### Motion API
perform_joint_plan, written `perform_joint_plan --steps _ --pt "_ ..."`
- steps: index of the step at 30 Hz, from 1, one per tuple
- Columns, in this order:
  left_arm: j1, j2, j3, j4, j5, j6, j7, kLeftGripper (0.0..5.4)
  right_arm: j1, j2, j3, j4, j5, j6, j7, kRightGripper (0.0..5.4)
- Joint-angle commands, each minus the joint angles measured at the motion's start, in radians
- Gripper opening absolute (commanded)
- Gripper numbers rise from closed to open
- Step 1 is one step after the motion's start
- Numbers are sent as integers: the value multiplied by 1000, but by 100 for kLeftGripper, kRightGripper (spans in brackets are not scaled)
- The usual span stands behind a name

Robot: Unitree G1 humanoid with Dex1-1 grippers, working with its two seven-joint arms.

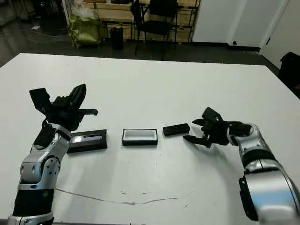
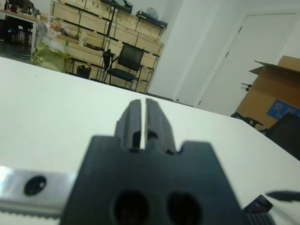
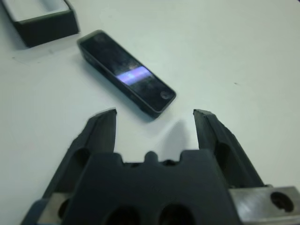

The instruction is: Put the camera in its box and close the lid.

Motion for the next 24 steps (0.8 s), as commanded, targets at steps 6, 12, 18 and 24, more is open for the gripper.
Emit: perform_joint_plan --steps 6,12,18,24 --pt "-11 8 -15 12 27 13 8 0 -30 -29 -280 -90 361 411 267 189" --pt "-12 2 -7 7 11 21 7 0 -99 -23 -308 -41 316 389 149 48" --pt "-6 4 -7 13 15 5 2 0 -114 -17 -322 -52 304 366 106 3" --pt "-5 5 -7 12 17 8 2 0 -116 3 -328 -104 307 353 53 3"
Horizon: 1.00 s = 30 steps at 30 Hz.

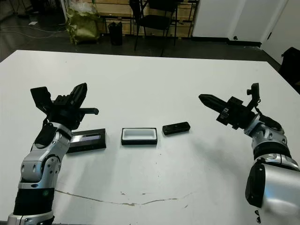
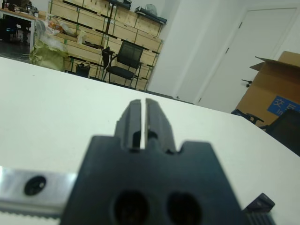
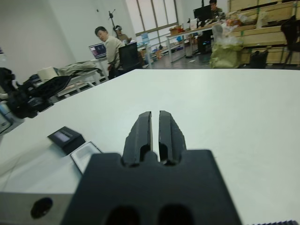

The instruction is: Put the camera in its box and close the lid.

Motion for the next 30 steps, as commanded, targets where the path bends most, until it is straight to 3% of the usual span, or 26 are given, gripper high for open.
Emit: perform_joint_plan --steps 1,3,8,12,19,21,26,30 --pt "2 4 1 12 4 7 0 0 8 26 -4 -39 -12 -72 -43 3" --pt "3 3 1 12 4 8 1 0 20 44 1 -45 -26 -162 -76 3" --pt "4 -1 5 6 -1 16 7 0 2 52 43 3 -95 -172 -179 3" --pt "8 1 5 6 1 12 5 0 -7 56 94 37 -175 -226 -247 3" --pt "12 0 7 7 1 10 7 0 -31 5 323 42 -494 -458 -532 3" --pt "13 -1 7 5 -2 14 6 0 -57 -2 360 36 -541 -505 -552 3" --pt "15 -7 2 5 -1 4 3 0 -133 11 461 65 -653 -503 -588 3" --pt "18 -14 -1 0 1 5 9 0 -193 26 530 77 -714 -460 -540 3"
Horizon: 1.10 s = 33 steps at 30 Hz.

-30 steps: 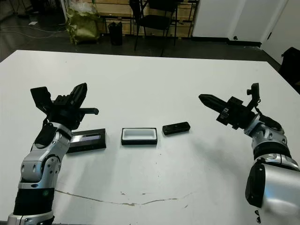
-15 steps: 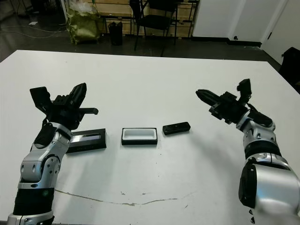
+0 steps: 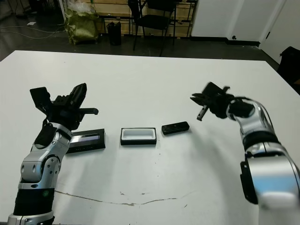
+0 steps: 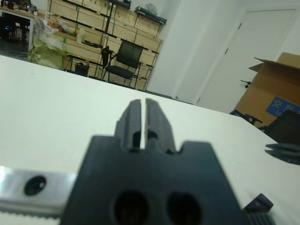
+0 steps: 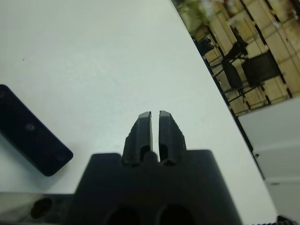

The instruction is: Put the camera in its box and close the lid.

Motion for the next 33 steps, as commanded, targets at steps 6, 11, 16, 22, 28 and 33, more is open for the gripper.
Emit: perform_joint_plan --steps 6,11,16,22,28,33 --pt "20 -19 -11 -12 12 10 26 0 -65 26 85 9 -63 37 102 3" --pt "27 -23 -19 -9 21 -10 25 0 -79 32 100 5 -61 65 178 3" --pt "31 -26 -22 1 22 -31 21 0 -70 38 109 4 -61 58 230 3" --pt "32 -31 -23 6 25 -41 25 0 -62 44 138 15 -78 64 256 3" --pt "32 -30 -23 4 26 -41 29 0 -47 49 154 23 -91 65 267 3" --pt "29 -24 -25 5 26 -42 21 0 -36 57 183 24 -125 90 220 3"
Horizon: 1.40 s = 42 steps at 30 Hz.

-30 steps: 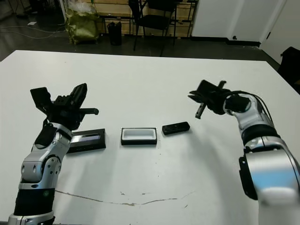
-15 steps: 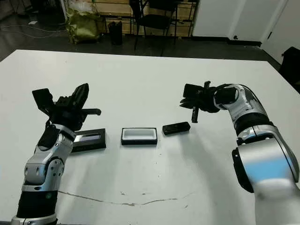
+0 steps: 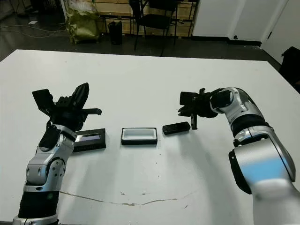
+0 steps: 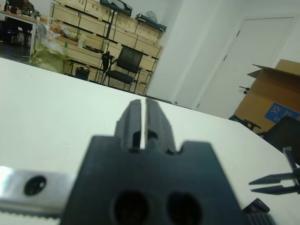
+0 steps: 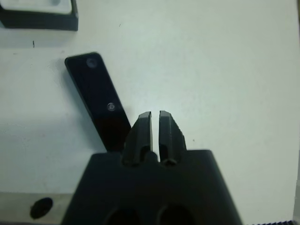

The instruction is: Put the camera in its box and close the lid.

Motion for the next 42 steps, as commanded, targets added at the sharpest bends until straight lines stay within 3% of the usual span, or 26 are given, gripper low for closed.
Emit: perform_joint_plan --steps 1,18,29,38,42 --pt "13 6 2 15 7 8 0 0 29 7 18 13 -24 26 -33 3" --pt "15 1 4 0 6 27 17 0 53 10 34 31 -54 76 -125 3" --pt "20 0 2 -1 7 22 18 0 50 7 37 34 -60 117 -83 3" --pt "21 2 0 -3 8 22 21 0 67 3 57 22 -71 76 -82 3" --pt "22 2 -1 -3 9 21 20 0 57 6 66 20 -74 117 -59 3"
